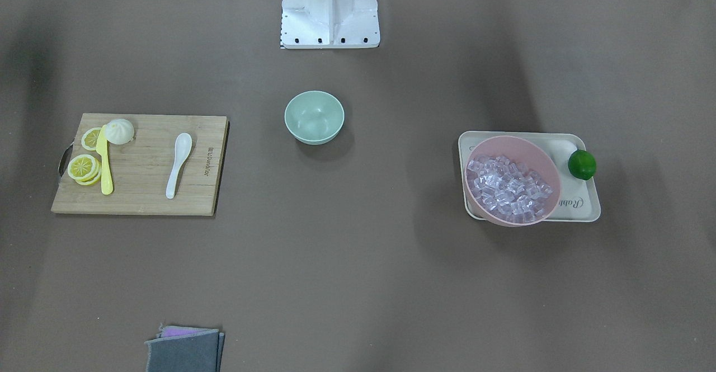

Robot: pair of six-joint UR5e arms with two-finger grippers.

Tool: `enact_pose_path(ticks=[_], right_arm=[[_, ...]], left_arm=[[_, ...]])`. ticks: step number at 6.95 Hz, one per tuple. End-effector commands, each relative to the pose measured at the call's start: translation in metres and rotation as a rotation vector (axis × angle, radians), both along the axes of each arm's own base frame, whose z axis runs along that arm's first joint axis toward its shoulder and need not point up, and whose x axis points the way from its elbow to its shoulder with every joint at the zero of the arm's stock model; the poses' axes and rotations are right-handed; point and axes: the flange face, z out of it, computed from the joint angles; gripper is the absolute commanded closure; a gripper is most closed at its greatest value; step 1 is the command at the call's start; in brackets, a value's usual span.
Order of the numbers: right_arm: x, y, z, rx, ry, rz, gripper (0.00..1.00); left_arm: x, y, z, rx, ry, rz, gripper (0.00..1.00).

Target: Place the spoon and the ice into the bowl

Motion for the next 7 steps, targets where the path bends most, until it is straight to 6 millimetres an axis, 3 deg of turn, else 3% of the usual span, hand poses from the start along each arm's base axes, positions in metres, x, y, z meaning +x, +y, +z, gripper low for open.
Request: enact_pose_path(ticks=[1,5,7], right_arm=[[0.0,0.0,0.0,0.001,0.0,0.0,0.0],[0.0,0.0,-0.001,0.002,0.001,0.0,0.0],[-0.003,-0.008,-0.018,0.106,-0.042,0.005,0.0]], left_arm=[[0.0,-0.003,-0.004,0.01,0.0,0.001,0.02],[0.0,-0.009,-0.014,0.096,0.0,0.0,0.02],[0.001,-0.026,-0.034,0.149,0.004,-0.002,0.02]])
